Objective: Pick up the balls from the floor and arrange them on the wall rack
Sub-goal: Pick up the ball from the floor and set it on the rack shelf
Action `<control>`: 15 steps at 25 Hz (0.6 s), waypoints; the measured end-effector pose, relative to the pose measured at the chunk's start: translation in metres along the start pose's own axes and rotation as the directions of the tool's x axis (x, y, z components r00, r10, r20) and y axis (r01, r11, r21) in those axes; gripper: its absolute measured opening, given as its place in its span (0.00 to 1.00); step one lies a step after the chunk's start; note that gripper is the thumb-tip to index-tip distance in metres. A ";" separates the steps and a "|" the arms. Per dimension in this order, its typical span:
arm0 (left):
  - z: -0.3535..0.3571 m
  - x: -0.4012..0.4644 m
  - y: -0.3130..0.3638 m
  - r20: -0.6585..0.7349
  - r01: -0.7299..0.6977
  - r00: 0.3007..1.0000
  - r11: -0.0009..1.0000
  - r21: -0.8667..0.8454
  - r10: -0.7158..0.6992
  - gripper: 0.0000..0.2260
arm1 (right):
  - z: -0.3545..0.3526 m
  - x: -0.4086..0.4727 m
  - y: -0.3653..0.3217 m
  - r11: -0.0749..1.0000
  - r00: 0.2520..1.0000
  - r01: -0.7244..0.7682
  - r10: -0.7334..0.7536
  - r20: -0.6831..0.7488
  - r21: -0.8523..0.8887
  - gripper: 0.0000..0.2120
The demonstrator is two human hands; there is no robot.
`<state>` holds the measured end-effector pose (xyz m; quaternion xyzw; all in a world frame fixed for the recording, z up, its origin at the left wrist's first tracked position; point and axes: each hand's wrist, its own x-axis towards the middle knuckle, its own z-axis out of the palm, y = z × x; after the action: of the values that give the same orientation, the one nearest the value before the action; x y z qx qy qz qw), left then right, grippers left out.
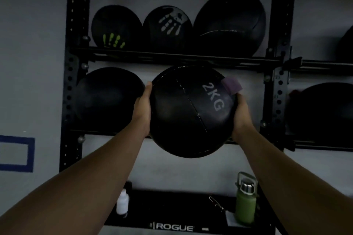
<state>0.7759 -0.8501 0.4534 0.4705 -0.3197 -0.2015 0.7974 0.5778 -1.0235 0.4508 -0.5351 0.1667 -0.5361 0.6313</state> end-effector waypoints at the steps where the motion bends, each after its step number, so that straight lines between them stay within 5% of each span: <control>1: 0.001 0.013 0.000 -0.013 -0.005 1.000 1.000 0.008 0.005 0.40 | 0.003 0.016 0.005 1.000 1.000 0.002 -0.002 0.006 0.006 0.35; 9: -0.001 0.157 -0.027 -0.141 -0.035 0.989 0.999 0.017 0.037 0.44 | 0.041 0.165 0.057 0.999 0.995 0.037 -0.035 0.090 -0.026 0.34; 12: -0.006 0.194 -0.055 -0.233 -0.221 0.943 0.970 0.096 0.238 0.32 | 0.057 0.195 0.087 0.991 0.992 0.122 -0.120 0.047 -0.062 0.28; 15: 0.001 0.227 -0.082 -0.098 -0.490 0.837 0.817 0.305 0.539 0.22 | 0.071 0.223 0.115 0.937 0.959 0.282 -0.276 0.059 -0.207 0.21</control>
<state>0.9356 -1.0307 0.4540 0.4853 -0.3863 0.1105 0.7766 0.7731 -1.1954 0.4603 -0.6254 0.1365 -0.5914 0.4903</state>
